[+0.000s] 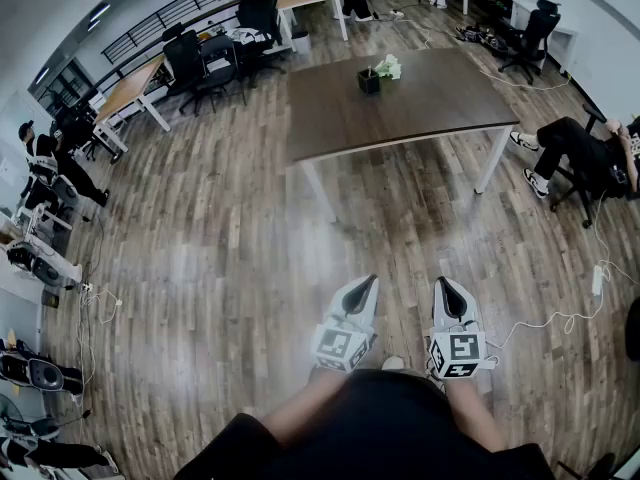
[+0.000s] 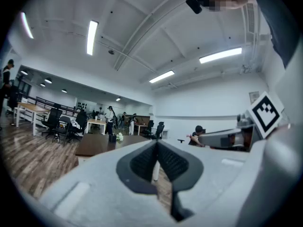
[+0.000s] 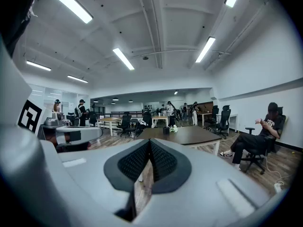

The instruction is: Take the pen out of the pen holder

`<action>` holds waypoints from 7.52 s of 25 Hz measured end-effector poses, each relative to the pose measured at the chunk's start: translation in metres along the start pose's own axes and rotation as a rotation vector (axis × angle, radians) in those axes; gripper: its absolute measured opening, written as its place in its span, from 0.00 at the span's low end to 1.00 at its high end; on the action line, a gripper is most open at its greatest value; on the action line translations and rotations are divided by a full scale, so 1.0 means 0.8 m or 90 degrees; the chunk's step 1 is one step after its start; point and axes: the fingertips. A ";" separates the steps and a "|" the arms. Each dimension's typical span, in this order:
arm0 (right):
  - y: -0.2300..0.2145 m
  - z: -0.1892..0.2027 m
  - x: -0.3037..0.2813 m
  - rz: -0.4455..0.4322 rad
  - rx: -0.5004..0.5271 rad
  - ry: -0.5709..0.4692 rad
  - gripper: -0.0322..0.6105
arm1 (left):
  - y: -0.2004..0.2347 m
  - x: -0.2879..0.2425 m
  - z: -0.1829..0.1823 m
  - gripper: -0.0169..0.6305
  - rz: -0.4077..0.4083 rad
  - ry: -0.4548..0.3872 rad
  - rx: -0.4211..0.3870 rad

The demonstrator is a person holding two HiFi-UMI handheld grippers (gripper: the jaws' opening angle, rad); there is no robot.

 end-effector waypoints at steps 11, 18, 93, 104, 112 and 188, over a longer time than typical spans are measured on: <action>-0.033 0.005 -0.005 0.001 -0.014 -0.014 0.05 | -0.017 -0.038 -0.001 0.03 0.005 -0.015 -0.010; -0.045 0.034 -0.012 -0.009 -0.030 0.011 0.05 | -0.017 -0.059 0.021 0.03 0.017 0.003 -0.001; -0.473 -0.136 -0.996 -0.162 -0.016 0.080 0.05 | 0.517 -0.961 -0.010 0.03 -0.054 0.064 0.015; -0.543 -0.130 -1.123 -0.254 -0.021 0.114 0.05 | 0.603 -1.118 0.011 0.03 -0.161 0.088 0.035; -0.546 -0.131 -1.186 -0.272 -0.011 0.125 0.05 | 0.676 -1.191 0.030 0.03 -0.167 0.119 0.029; -0.640 0.056 -1.447 -0.098 -0.135 0.302 0.05 | 0.983 -1.473 0.220 0.26 -0.070 0.391 -0.182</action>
Point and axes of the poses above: the fingertips, and each gripper's own axes: x backward along the fingers, y to its left, z out of its underside, and after that the axes turned 1 degree about -z, right-handed
